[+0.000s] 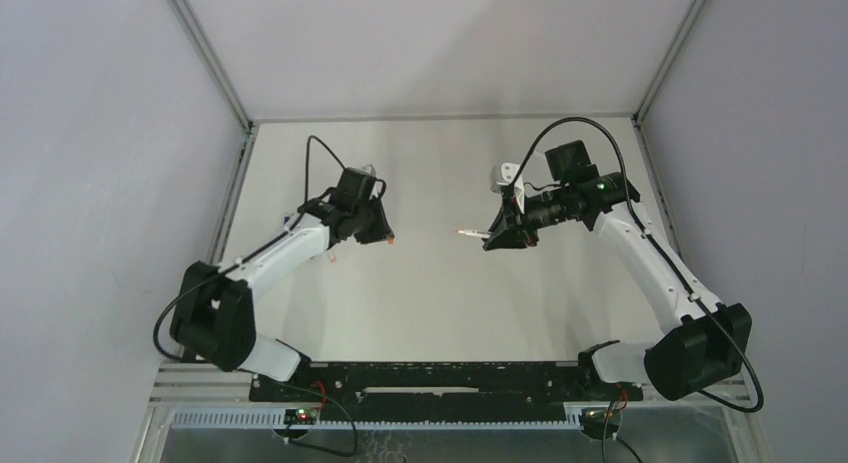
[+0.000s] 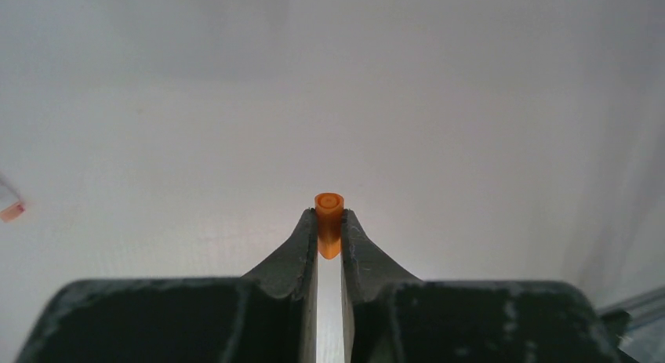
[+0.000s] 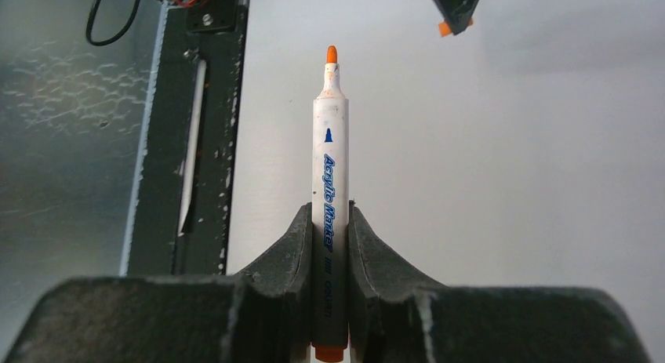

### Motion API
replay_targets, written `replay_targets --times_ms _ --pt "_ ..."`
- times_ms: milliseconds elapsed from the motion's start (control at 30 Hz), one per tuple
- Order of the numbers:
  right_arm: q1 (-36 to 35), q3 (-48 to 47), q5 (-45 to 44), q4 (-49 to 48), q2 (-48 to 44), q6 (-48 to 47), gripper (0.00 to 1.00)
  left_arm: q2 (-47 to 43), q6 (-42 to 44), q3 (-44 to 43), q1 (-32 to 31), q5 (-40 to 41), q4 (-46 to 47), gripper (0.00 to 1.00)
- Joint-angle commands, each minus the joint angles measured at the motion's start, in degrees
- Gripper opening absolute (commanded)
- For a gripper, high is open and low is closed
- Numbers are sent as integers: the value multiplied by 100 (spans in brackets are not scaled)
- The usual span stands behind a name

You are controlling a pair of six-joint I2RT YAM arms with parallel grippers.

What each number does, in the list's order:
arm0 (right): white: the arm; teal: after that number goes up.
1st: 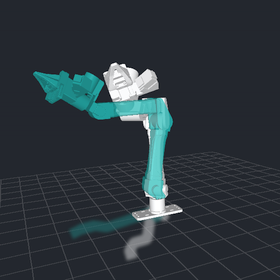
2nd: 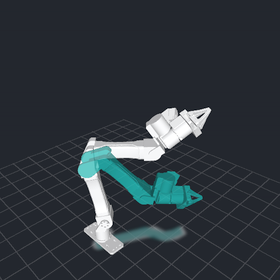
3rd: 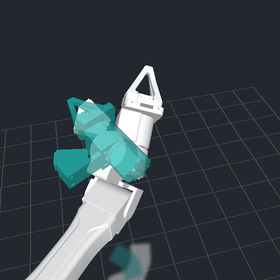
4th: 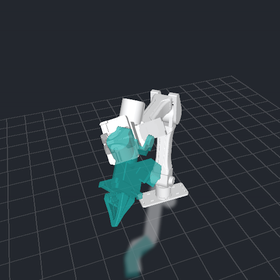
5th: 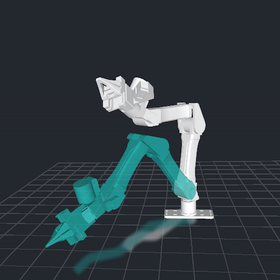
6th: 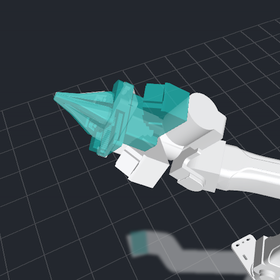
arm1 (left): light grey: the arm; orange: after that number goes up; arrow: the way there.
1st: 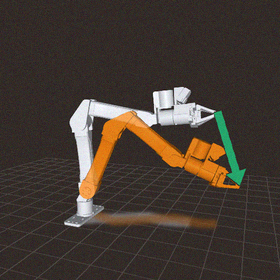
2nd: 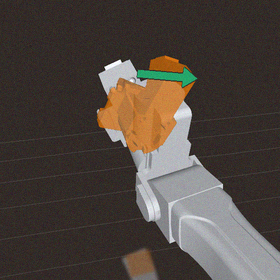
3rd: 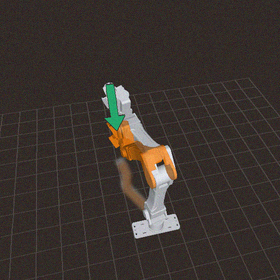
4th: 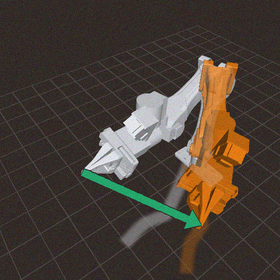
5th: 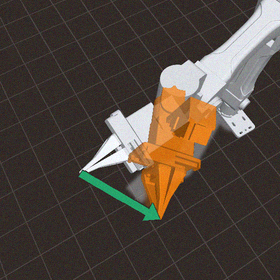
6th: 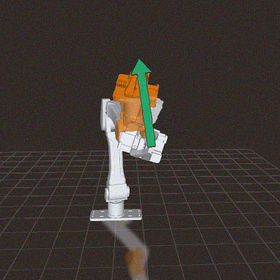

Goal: Insert the pens into the pen caps
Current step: Pick up the pen cap from the center of the board, then insert the pen cap onto the pen.

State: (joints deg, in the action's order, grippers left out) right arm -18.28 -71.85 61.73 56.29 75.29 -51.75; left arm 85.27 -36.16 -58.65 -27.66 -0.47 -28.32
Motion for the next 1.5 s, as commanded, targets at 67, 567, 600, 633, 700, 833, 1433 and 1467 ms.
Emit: replay_targets --times_ms 67,567,600,633,700,833,1433,1467 --pt "-453 -182 -325 -1628 -302 1060 0 -1195 34 527 49 -734 1295 0" --pt "-1361 397 -1517 -5005 -912 4574 0 -2834 -1147 943 129 -1931 4764 0" --pt "-1419 452 -1617 -5206 -937 4867 0 -2845 -1252 921 129 -1993 4944 0" --pt "-1496 494 -1737 -5356 -963 5067 0 -2845 -1358 904 125 -2047 5137 0" --pt "-1637 583 -1900 -5659 -1024 5349 0 -2849 -1604 890 129 -2106 5474 0" --pt "-1881 820 -2537 -6271 -1205 5965 0 -2890 -1990 934 129 -2121 6017 0" --pt "-2326 1088 -3132 -6952 -1179 7181 0 -2963 -2562 1178 99 -2105 6980 0" --pt "-2342 1091 -3158 -6975 -1175 7193 0 -2964 -2569 1185 95 -2118 6992 0"
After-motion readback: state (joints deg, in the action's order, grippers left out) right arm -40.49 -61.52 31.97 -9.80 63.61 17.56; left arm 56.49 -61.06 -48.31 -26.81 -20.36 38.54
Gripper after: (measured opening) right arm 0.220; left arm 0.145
